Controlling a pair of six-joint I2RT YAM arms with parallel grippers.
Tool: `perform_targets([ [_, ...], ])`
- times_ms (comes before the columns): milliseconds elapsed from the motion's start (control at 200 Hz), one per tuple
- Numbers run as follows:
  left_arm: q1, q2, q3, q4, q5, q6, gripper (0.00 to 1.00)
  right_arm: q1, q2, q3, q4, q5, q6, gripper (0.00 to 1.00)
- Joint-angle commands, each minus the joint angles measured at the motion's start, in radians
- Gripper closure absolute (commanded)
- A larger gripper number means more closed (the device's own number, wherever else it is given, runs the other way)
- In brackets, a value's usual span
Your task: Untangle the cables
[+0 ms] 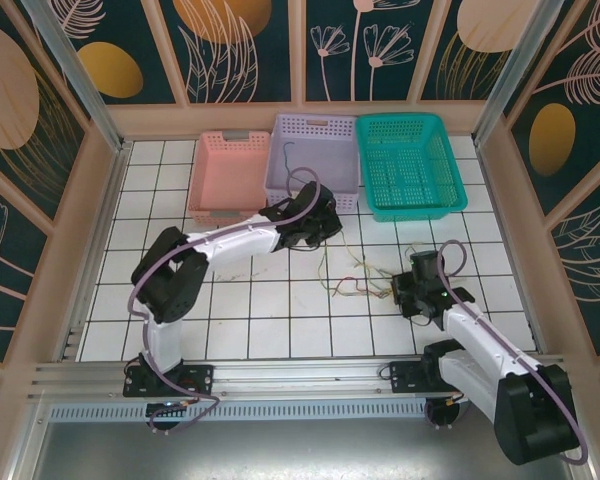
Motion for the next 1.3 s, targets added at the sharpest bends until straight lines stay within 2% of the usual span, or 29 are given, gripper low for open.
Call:
perform_targets([
  [0,0.001,-0.123,-0.010,-0.039,-0.109,0.006,1.00,-0.045,0.029,0.033,-0.026,0.056,-0.086,1.00],
  [145,0.011,-0.226,-0.035,-0.067,-0.153,0.018,1.00,-0.105,0.062,0.041,-0.021,0.055,-0.155,1.00],
  [355,0.030,-0.204,-0.132,0.072,0.037,-0.053,1.00,-0.158,0.102,0.065,-0.006,0.042,-0.218,1.00],
  [485,0.036,-0.091,-0.184,0.214,0.130,-0.096,1.00,-0.159,0.126,0.090,-0.006,0.030,-0.234,1.00],
  [536,0.047,-0.029,-0.178,0.277,0.202,-0.113,1.00,-0.156,0.129,0.098,-0.012,0.024,-0.237,1.00],
  [636,0.061,0.105,-0.050,0.174,0.327,-0.130,1.00,-0.154,0.124,0.108,-0.029,0.022,-0.242,1.00],
  [761,0.048,0.097,0.027,-0.006,0.263,-0.120,1.00,-0.153,0.118,0.134,-0.067,0.029,-0.271,1.00],
  [846,0.047,0.057,-0.045,-0.025,0.225,-0.130,1.00,-0.146,0.109,0.170,-0.102,0.034,-0.309,0.83],
  [921,0.047,0.022,-0.151,0.064,0.229,-0.168,1.00,-0.130,0.091,0.220,-0.153,0.038,-0.349,0.65],
  [1011,0.045,-0.003,-0.223,0.164,0.235,-0.211,1.00,-0.063,0.071,0.300,-0.237,0.070,-0.402,0.52],
  [1151,0.045,-0.026,-0.240,0.203,0.198,-0.216,1.00,0.063,0.058,0.397,-0.327,0.125,-0.417,0.47],
  [1296,0.042,-0.034,-0.267,0.236,0.187,-0.236,1.00,0.140,0.133,0.464,-0.220,0.116,-0.374,0.48],
])
